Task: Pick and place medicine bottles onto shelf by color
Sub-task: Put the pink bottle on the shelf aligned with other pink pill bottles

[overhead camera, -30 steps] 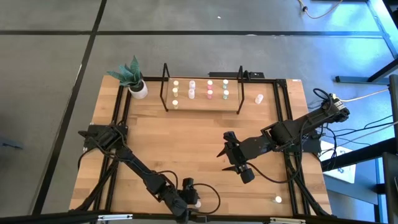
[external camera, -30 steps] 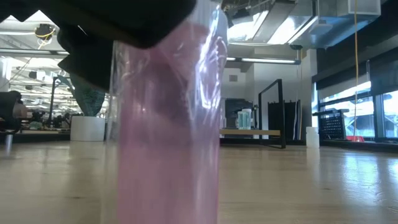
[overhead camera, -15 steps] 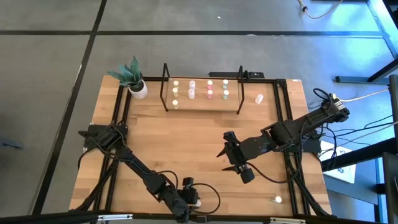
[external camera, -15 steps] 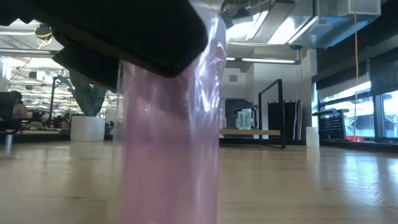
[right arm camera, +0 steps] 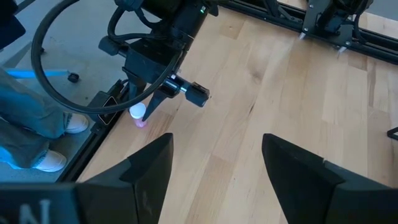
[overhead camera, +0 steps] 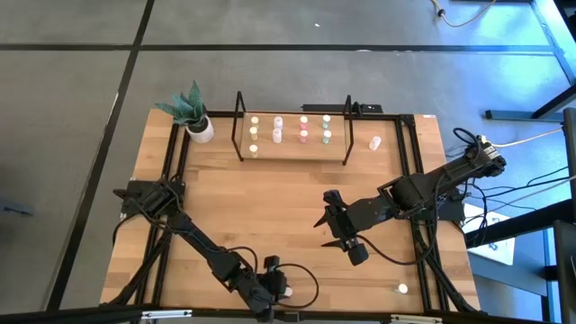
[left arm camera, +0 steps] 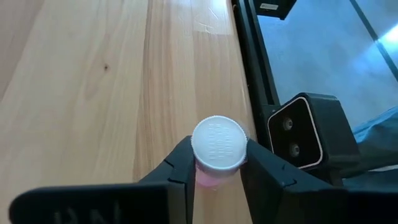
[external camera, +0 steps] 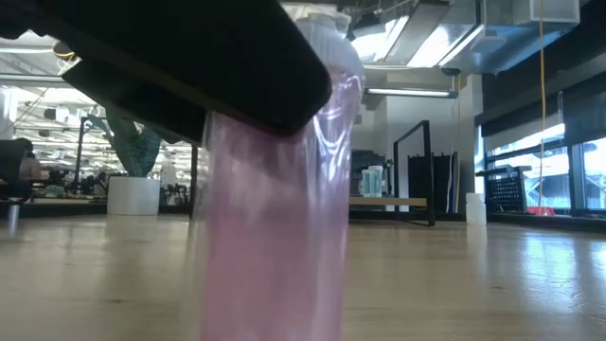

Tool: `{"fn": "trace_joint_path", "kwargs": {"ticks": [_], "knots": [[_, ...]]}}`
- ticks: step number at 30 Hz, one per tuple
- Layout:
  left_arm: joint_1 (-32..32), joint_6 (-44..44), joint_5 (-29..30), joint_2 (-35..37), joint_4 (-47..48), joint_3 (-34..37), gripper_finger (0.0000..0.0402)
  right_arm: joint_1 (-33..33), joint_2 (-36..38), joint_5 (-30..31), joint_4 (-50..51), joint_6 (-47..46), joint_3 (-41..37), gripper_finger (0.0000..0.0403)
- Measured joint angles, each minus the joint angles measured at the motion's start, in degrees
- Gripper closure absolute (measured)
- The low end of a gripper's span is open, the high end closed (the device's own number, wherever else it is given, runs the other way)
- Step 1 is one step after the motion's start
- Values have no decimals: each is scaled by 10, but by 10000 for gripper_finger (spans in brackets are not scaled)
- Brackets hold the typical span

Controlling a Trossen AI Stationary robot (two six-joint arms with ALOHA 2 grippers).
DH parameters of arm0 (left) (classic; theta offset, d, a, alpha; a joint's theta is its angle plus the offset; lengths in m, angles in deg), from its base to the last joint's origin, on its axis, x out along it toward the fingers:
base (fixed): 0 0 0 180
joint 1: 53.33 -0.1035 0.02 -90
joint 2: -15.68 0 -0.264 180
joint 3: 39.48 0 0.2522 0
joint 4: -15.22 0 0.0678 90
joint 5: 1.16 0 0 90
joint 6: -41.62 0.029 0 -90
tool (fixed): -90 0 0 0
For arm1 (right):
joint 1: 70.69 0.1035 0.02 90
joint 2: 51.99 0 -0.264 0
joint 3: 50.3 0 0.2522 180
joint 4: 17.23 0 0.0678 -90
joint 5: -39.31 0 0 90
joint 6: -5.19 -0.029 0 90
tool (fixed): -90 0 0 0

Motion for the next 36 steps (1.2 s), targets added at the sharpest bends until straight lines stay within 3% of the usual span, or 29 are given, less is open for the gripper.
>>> {"fn": "trace_joint_path", "kwargs": {"ticks": [18,36], "knots": [[0,-12,24,42,38,0,323,0,0,0,0,0,0,155],[-53,-10,72,182,182,0,323,0,0,0,0,0,0,155]]}}
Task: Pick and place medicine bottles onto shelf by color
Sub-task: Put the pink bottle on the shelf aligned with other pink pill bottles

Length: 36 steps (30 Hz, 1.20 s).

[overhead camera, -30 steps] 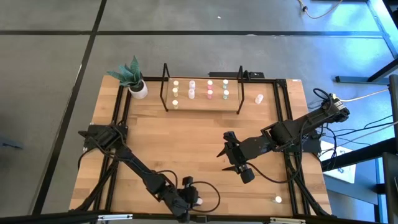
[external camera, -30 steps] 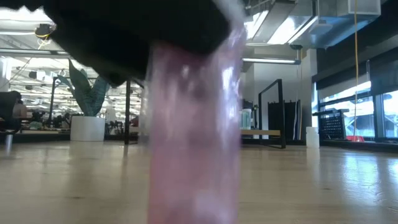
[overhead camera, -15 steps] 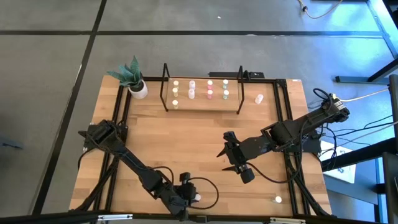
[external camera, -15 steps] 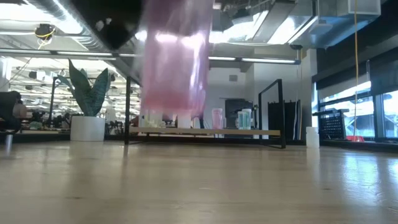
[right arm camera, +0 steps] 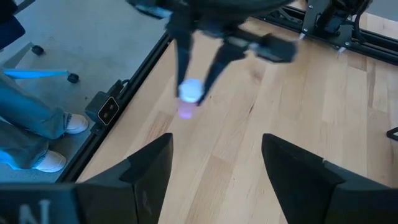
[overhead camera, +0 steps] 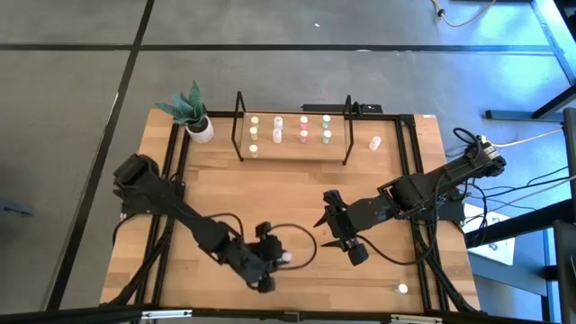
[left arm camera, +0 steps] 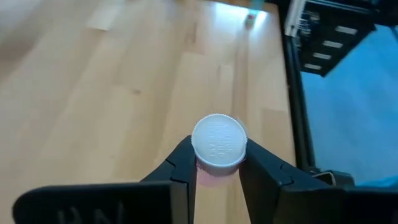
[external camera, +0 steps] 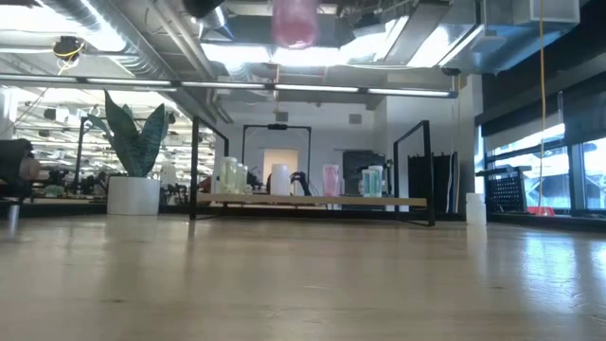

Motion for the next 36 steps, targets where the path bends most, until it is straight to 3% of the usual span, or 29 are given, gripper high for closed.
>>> {"fn": "trace_joint_path", "kwargs": {"ticks": [10,20,26,31,36], "knots": [[-72,1,16,52,78,0,325,-1,0,13,0,10,0,155],[-172,89,-40,53,91,0,328,-3,0,296,7,-92,0,155],[-245,131,-88,53,91,0,329,-23,0,394,12,-169,0,155],[-299,179,-109,53,91,0,333,-46,0,398,59,-211,0,155],[-344,210,-126,53,84,0,332,-65,0,339,117,-225,0,155]]}}
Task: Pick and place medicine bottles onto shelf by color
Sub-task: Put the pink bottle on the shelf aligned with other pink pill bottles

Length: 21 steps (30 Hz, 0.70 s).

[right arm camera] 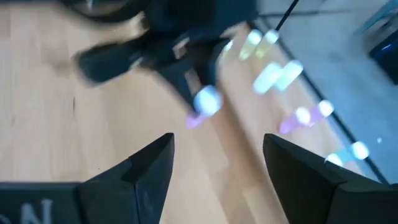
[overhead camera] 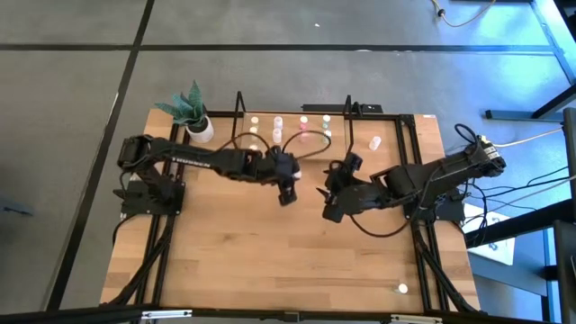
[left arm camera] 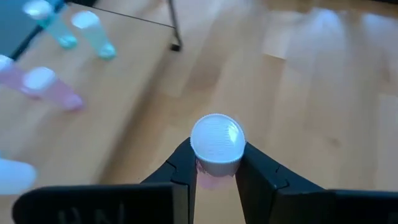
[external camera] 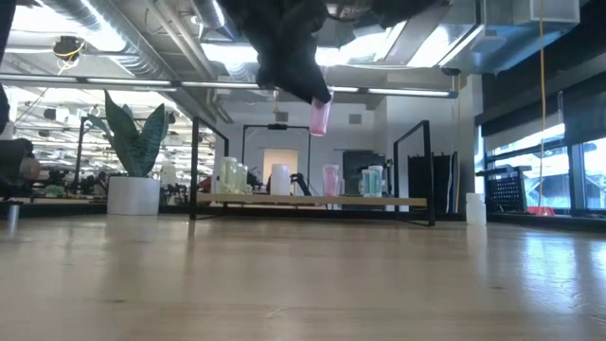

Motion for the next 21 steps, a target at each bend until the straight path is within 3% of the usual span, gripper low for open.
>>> {"fn": "trace_joint_path", "kwargs": {"ticks": [5,12,21], "knots": [[-40,28,0,0,-23,0,335,-24,0,-53,38,21,0,155],[-75,31,-4,0,-39,0,331,-53,0,-54,56,118,0,155],[-86,30,-4,0,-48,0,334,-55,0,-56,47,135,0,155]]}}
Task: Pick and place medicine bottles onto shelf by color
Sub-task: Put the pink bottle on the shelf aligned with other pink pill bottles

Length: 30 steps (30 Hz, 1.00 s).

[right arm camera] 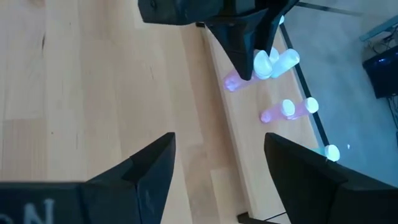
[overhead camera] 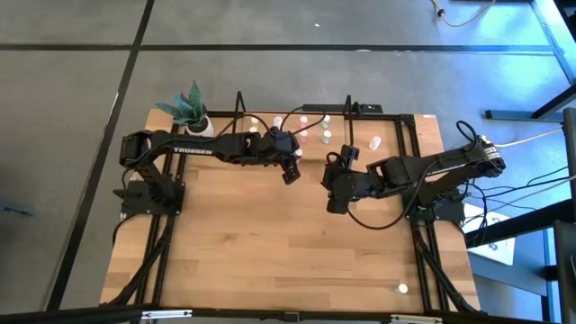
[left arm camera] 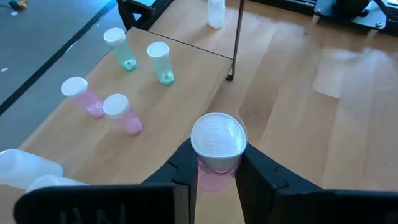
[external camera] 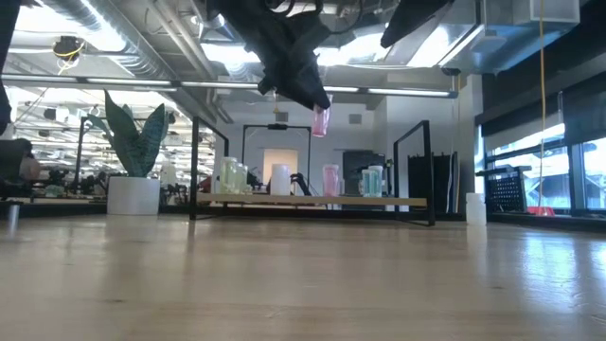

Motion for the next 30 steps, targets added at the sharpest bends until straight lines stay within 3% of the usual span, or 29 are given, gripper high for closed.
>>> {"fn": "trace_joint_path", "kwargs": {"ticks": [14,30], "knots": [[0,-5,-9,-4,-12,0,331,0,0,0,0,0,0,155],[-42,-7,-12,-77,-99,0,326,0,0,1,0,0,0,155]]}}
